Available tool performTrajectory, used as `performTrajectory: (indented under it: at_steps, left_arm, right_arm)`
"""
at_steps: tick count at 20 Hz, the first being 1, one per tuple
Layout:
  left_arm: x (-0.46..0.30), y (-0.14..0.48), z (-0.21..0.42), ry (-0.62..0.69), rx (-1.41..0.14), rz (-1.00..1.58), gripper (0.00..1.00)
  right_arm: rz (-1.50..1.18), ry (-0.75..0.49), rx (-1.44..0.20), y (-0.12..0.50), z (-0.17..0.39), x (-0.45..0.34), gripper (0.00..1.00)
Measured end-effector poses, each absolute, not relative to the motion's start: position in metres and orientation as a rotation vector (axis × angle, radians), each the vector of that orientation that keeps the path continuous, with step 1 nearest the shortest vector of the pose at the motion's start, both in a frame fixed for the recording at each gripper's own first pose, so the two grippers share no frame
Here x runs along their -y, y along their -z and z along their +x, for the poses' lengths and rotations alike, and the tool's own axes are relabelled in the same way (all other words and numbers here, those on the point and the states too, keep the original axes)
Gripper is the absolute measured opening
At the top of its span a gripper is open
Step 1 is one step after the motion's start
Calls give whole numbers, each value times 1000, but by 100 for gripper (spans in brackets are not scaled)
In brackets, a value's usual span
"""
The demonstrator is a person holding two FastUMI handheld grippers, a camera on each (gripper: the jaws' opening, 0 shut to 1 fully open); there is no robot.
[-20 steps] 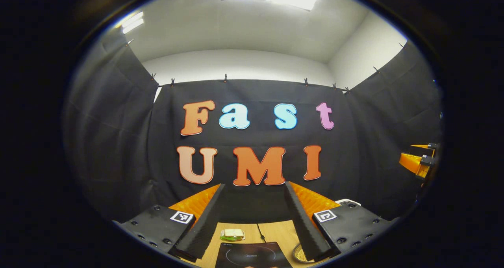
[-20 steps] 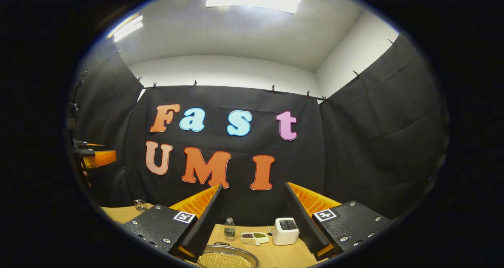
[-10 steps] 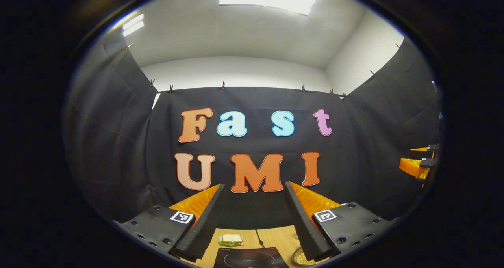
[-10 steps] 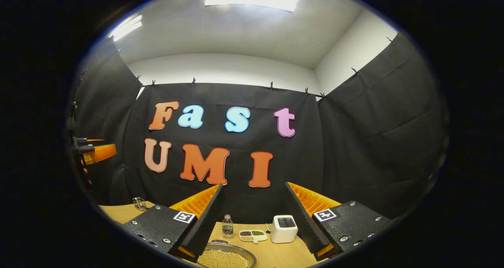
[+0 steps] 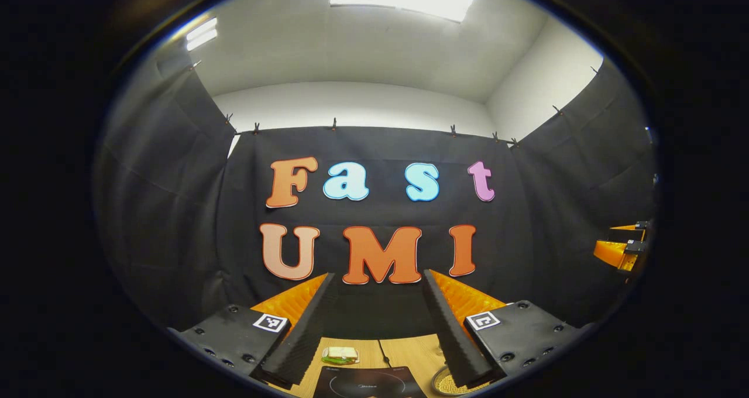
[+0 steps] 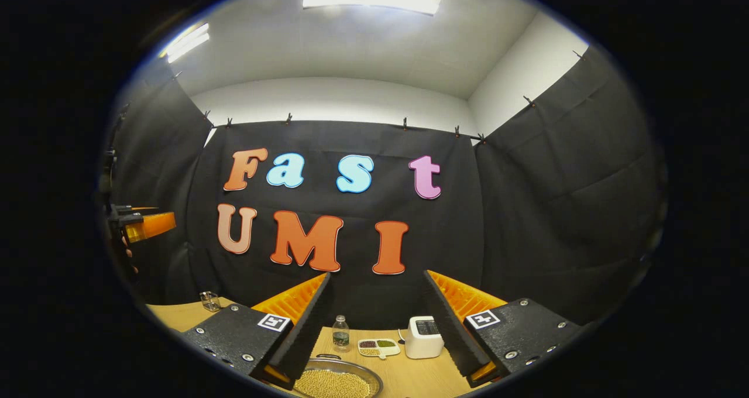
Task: First push the handle of the pot to place it horizontally, then grasp the pot with both hands and set it on the induction cooktop.
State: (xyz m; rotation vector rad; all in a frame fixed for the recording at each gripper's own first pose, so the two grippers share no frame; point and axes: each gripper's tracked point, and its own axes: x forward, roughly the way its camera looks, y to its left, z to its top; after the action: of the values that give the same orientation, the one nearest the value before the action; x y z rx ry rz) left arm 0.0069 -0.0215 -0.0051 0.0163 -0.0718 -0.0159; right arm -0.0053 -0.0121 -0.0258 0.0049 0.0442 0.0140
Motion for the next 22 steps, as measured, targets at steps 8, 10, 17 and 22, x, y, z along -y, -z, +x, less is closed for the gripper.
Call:
performTrajectory:
  at_steps: [8, 10, 17, 22]
  left_arm:
    - [24, 26, 14, 19, 29, 27, 95]
    - [21, 30, 15, 15, 19, 24, 95]
    - [18, 40, 14, 12, -7, 38, 98]
    - [13, 47, 14, 7, -22, 27, 98]
  right_arm:
    - [1, -99, -181, 80, -18, -8, 93]
    - [-9, -134, -231, 100, -24, -16, 91]
    - [31, -309, -487, 189, -48, -63, 68]
    - [58, -410, -704, 251, -76, -94, 34]
